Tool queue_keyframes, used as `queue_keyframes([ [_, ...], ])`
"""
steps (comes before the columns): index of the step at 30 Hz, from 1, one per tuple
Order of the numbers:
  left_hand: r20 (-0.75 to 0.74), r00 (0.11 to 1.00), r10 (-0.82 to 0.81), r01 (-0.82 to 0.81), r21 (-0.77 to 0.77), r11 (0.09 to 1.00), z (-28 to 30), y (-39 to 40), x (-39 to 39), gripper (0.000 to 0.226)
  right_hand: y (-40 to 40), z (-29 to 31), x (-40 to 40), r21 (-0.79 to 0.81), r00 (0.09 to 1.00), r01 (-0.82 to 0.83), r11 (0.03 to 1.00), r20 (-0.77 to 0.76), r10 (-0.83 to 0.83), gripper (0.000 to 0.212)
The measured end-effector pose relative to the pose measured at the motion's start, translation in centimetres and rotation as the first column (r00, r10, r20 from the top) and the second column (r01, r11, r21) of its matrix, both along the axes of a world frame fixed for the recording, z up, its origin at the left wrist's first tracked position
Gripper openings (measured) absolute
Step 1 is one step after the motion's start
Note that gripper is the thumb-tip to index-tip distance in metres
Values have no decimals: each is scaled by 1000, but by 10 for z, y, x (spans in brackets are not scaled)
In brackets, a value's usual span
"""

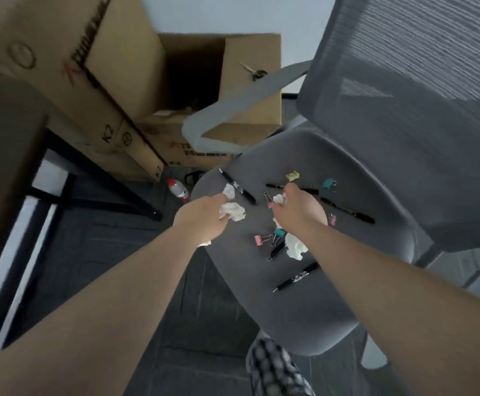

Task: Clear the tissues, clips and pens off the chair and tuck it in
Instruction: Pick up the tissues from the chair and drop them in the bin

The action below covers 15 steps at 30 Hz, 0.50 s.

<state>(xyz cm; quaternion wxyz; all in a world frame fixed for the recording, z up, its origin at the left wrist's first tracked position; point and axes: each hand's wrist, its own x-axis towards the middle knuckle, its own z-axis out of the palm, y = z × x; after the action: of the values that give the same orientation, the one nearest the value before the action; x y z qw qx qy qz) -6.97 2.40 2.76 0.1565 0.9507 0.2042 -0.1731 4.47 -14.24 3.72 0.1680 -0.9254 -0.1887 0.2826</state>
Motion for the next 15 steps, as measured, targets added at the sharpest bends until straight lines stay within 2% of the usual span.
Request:
queue_keyframes([
  [4,-24,983,180,-180,0,984,23,3,-107,33,21,14,-73,-2,992,-127,992,9,127,17],
  [8,-11,929,370,-371,-20,929,42,-10,-237,32,35,30,-177,16,946,-320,947,57,319,18],
  [12,2,850,527,-527,-40,849,59,-52,-383,37,36,49,-311,20,856,-516,857,39,515,18],
  [15,-22,765,644,-644,-47,764,64,-94,-489,40,31,55,-418,28,757,-654,756,20,653,19],
])
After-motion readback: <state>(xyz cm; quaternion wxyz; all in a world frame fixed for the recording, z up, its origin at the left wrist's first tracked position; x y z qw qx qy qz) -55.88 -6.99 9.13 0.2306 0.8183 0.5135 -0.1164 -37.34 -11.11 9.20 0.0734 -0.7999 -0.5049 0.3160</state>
